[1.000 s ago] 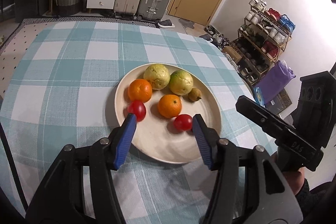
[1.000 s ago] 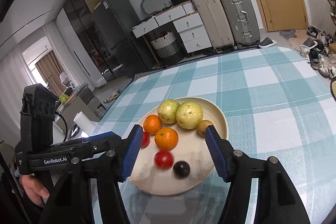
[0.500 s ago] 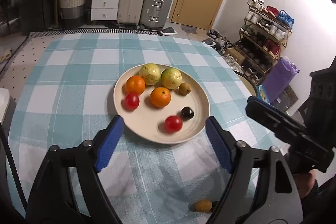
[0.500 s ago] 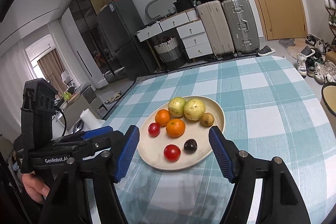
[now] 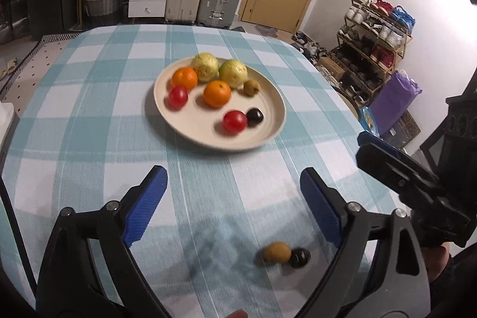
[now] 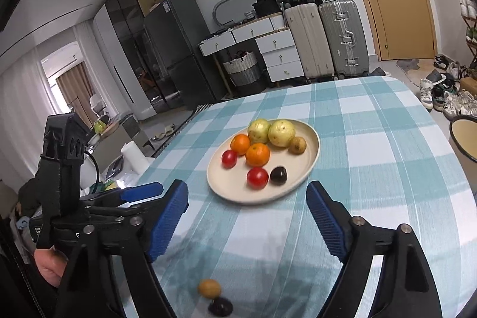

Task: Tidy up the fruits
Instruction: 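Move both tools back toward the last yellow fruit and dark plum, then grasp the small yellow fruit with the left gripper while the right gripper grasps the dark plum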

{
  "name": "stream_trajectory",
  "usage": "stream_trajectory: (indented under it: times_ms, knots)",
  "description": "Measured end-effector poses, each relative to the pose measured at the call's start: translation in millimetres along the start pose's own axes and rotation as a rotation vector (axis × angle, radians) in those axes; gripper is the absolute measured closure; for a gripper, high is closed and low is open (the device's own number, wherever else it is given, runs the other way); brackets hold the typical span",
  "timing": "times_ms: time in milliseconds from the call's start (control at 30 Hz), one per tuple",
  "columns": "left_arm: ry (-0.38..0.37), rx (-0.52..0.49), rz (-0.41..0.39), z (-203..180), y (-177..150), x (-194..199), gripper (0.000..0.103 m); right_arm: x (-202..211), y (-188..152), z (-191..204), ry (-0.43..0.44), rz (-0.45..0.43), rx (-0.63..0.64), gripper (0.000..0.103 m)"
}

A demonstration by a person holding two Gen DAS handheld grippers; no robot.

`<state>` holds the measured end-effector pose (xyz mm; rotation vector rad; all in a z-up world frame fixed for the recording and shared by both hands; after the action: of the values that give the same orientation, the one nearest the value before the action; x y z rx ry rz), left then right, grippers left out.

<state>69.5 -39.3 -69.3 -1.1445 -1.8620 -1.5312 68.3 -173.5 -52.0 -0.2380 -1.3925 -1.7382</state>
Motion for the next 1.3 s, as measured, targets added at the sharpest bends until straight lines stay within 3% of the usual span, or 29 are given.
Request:
stream_trajectory:
  times_ms: [67,367,700,933,1133,1300]
  knots:
    - [0.005,0.001,0.006,-1,-8,0,0.003,2,-9,0,-0.006,0.012,-0.004,0.018]
    - [-0.035,0.003,0.057,-5,-37,-8,0.002,9,-44,-7,-0.030,0.053,-0.026,0.015]
    - [-0.051,-0.072,0.157,-16,-67,-29,0.002,19,-60,-8,-0.064,0.037,-0.021,0.007]
    - [-0.103,-0.043,0.177,-13,-73,-37,0.002,19,-65,-10,-0.068,0.044,-0.031,0.007]
    - [-0.164,-0.033,0.174,-13,-72,-36,0.014,21,-66,-11,-0.070,0.036,-0.033,0.007]
    - [-0.215,-0.028,0.176,-14,-72,-36,0.038,20,-66,-12,-0.066,0.040,-0.036,0.007]
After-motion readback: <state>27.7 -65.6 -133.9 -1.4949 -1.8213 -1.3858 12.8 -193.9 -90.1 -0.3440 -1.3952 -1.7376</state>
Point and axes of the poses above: each gripper's, at about its wrist camera, not at the fingertips, and x roughly against the way its jaws point, z to its left, y to its top, the point moved 5 cm from there along -x, roughly the way its jaws point, and after that the axes turned 7 degrees about z, right-handed, at the moved point
